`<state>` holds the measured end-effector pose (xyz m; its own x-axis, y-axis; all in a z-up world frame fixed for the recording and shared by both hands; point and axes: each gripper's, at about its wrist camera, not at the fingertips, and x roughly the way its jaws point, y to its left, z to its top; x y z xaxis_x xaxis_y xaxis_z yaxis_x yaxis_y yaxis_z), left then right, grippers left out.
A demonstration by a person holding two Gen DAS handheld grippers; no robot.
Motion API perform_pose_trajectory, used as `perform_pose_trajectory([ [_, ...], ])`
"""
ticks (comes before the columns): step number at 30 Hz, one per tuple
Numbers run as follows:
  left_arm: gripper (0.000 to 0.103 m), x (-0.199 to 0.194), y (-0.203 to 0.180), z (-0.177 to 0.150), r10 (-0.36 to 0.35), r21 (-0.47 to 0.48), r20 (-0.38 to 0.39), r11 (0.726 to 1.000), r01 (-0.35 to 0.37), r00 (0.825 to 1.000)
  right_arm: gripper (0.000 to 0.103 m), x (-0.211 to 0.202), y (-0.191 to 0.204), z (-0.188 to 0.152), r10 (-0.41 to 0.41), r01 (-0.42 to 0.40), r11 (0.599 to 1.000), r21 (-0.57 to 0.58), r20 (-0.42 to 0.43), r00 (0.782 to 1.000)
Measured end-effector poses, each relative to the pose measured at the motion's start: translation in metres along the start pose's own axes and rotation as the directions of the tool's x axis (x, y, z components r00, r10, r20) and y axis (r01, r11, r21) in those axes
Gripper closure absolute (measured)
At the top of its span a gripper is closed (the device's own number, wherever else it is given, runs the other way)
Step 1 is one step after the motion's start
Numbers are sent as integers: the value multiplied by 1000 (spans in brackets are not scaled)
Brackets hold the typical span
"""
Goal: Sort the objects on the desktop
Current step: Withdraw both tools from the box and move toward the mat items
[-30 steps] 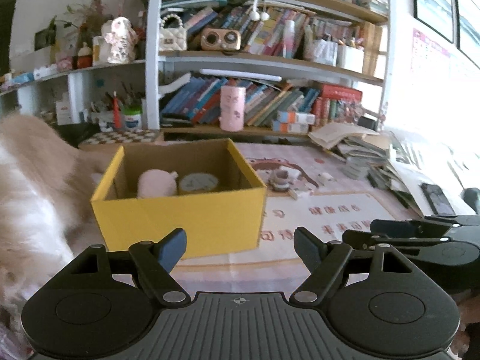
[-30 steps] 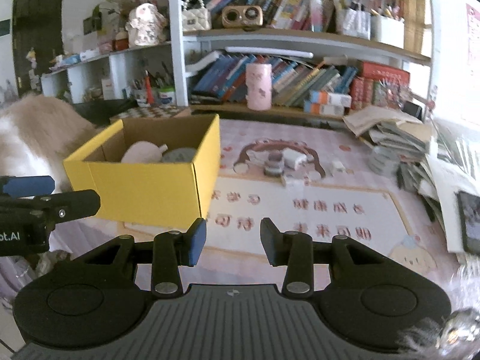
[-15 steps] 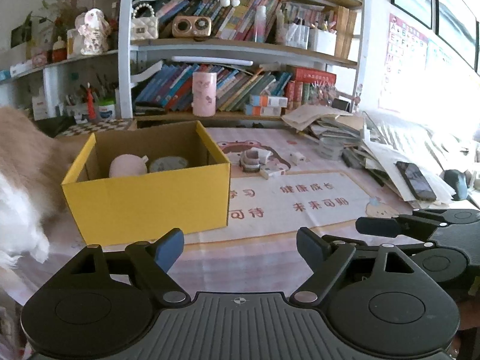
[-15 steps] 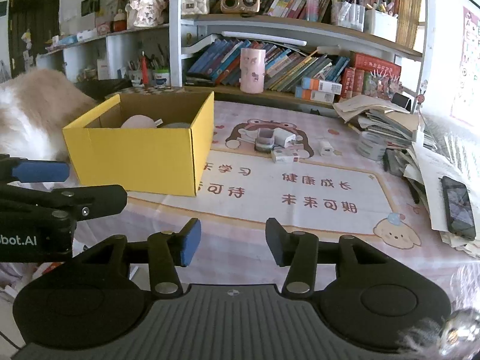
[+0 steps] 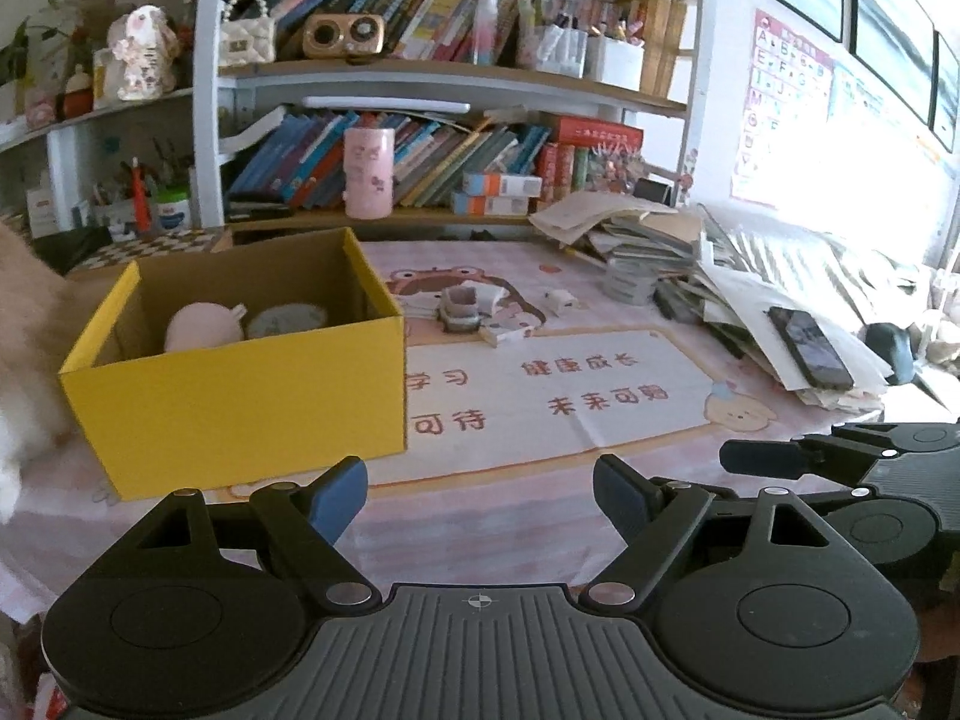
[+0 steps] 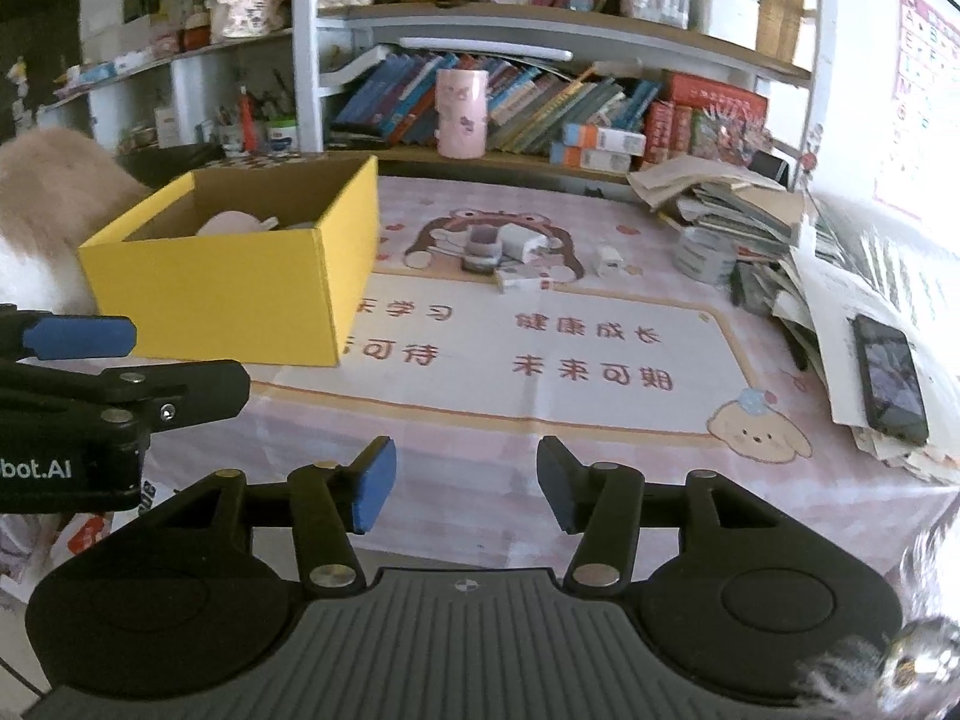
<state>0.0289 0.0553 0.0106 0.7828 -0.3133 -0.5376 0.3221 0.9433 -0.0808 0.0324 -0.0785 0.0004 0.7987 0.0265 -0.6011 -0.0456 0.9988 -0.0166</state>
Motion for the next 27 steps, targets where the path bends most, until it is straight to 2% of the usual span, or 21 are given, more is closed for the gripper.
perform_pose_trajectory([
  [14, 18, 36, -31, 19, -88, 70, -15, 994, 89, 996, 51, 9, -41, 5, -82, 82, 995, 61, -15, 997],
  [21, 18, 55, -43, 26, -99, 93, -33, 990, 102, 995, 50, 19, -59, 7, -96, 98, 991, 89, -24, 995],
  [27, 18, 70, -48, 36, -82, 96, -34, 992, 85, 996, 49, 32, -71, 13, -80, 82, 993, 84, -31, 996],
])
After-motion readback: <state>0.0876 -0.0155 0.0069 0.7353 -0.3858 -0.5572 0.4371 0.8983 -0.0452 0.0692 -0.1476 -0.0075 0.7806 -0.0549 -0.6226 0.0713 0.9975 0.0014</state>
